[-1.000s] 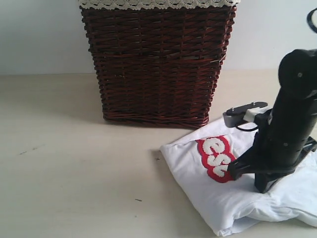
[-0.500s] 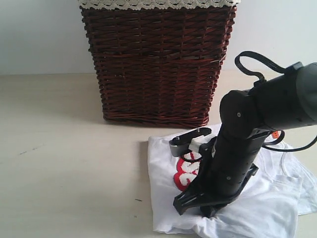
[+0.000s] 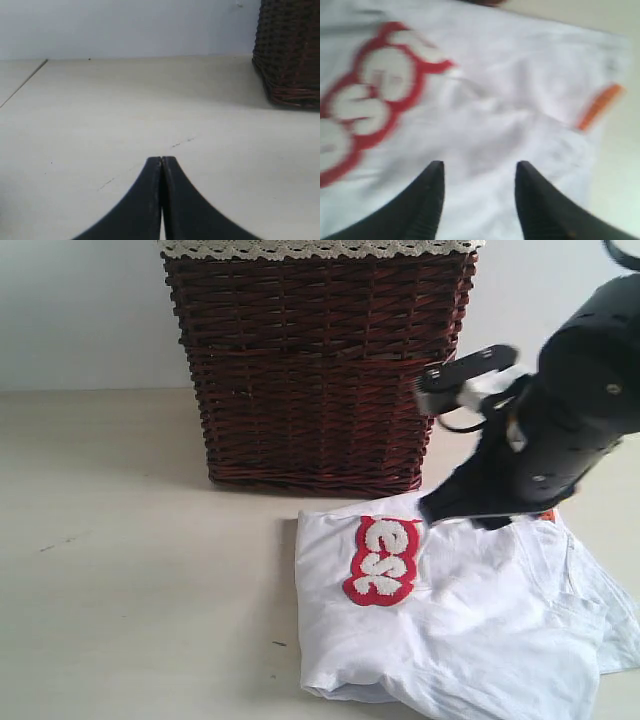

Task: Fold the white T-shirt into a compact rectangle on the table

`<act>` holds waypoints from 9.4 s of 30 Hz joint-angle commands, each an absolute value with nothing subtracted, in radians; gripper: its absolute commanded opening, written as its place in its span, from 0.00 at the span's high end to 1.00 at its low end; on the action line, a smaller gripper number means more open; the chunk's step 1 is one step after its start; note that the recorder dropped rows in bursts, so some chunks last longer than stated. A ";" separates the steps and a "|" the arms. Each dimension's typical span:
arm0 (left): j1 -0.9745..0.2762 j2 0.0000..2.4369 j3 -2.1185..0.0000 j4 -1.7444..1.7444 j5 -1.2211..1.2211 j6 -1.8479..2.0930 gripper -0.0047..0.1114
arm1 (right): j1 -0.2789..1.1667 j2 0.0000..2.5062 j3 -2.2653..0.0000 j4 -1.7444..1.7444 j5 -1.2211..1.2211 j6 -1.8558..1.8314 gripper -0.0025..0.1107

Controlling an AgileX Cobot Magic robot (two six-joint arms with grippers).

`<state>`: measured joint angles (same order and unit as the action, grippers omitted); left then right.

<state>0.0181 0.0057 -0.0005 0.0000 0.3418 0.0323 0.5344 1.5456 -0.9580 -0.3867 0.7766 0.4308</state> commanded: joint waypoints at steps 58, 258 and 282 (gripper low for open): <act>0.019 0.000 0.000 0.000 0.334 0.023 0.95 | 0.034 1.623 -0.984 0.233 0.307 -0.313 0.97; 0.019 0.000 0.000 0.000 0.334 0.023 0.95 | 0.386 1.562 -0.845 -0.054 0.363 0.157 0.98; 0.019 0.000 0.000 0.000 0.334 0.023 0.95 | 0.617 1.374 -0.794 0.044 0.185 0.087 0.98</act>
